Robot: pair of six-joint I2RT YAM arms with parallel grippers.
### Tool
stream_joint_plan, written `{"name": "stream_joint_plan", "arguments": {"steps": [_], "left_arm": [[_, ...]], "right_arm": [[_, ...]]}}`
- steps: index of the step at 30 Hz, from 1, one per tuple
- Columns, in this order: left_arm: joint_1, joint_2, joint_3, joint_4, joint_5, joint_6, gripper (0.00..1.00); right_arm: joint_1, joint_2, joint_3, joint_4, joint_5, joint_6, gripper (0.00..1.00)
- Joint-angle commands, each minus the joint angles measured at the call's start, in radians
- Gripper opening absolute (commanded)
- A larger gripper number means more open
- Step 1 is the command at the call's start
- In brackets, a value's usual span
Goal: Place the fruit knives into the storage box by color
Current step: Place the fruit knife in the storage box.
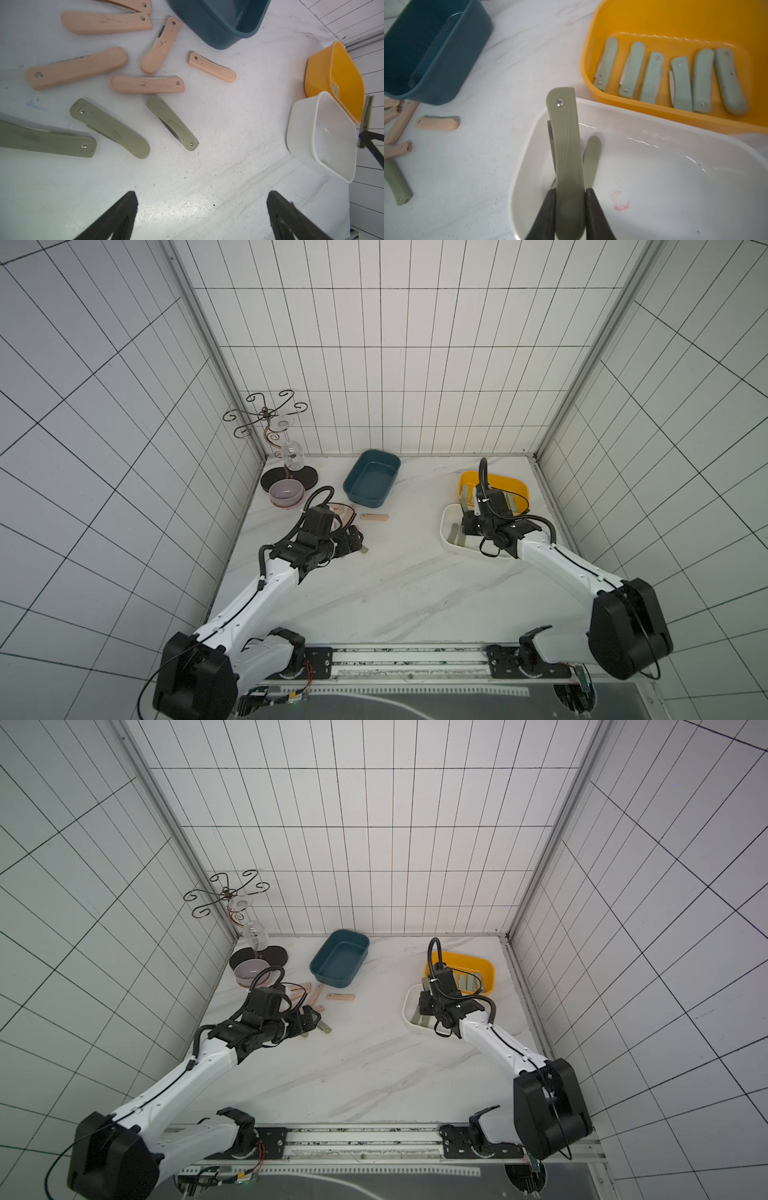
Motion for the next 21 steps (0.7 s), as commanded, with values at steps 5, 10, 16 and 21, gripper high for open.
{"name": "stream_joint_plan", "arguments": {"steps": [5, 10, 16, 21], "left_arm": [[-0.014, 0.003, 0.036, 0.038, 0.003, -0.027, 0.97], [-0.014, 0.004, 0.035, 0.043, 0.005, -0.028, 0.97], [-0.014, 0.005, 0.034, 0.049, 0.004, -0.033, 0.97], [-0.014, 0.004, 0.034, 0.051, 0.003, -0.033, 0.97]], "right_arm": [[-0.094, -0.022, -0.157, 0.056, -0.073, 0.143, 0.12], [-0.108, 0.029, -0.173, 0.093, -0.101, 0.157, 0.12], [-0.114, 0.093, -0.162, 0.121, -0.108, 0.153, 0.13], [-0.12, 0.139, -0.154, 0.142, -0.106, 0.144, 0.13]]}}
